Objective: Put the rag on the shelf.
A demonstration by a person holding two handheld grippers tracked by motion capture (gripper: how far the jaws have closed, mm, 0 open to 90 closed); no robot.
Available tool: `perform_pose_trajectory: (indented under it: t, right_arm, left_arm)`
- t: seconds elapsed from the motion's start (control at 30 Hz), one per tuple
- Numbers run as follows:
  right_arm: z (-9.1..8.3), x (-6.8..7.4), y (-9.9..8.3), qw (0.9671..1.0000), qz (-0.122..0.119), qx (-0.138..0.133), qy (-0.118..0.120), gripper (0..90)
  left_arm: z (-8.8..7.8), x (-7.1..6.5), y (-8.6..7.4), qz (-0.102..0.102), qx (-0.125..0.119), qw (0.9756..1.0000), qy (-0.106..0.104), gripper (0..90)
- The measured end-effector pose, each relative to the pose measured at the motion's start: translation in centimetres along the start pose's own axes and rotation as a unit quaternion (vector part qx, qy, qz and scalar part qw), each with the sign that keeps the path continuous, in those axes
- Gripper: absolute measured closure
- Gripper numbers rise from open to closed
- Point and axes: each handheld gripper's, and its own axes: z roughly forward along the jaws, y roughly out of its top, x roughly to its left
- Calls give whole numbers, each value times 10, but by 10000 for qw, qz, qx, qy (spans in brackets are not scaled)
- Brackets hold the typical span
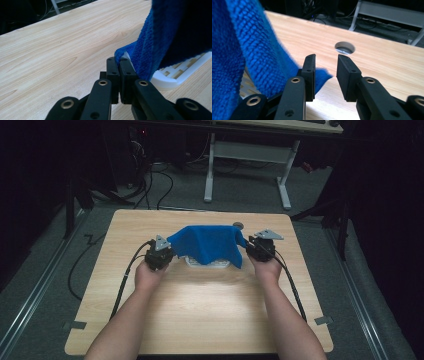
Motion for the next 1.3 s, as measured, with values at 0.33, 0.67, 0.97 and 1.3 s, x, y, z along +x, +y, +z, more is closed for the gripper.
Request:
perform_pose_trajectory:
  t: [0.33, 0.67, 0.97, 1.3]
  right_arm:
    - [-27, -11, -1, 9998, 9, -78, -168, 687]
    - [-41, -5, -12, 9998, -64, -39, -168, 686]
    - [-61, 8, -23, 9994, -310, -109, -103, 687]
    - [-85, 19, -42, 9992, -327, -212, -45, 678]
  left_arm:
    - [-4, 0, 2, -99, 76, 9997, 194, 679]
    - [-19, 5, -13, -684, -31, 9974, 221, 541]
    - [-34, 4, -27, -922, -65, 9955, 212, 537]
    - [-70, -12, -41, -943, -144, 9953, 172, 535]
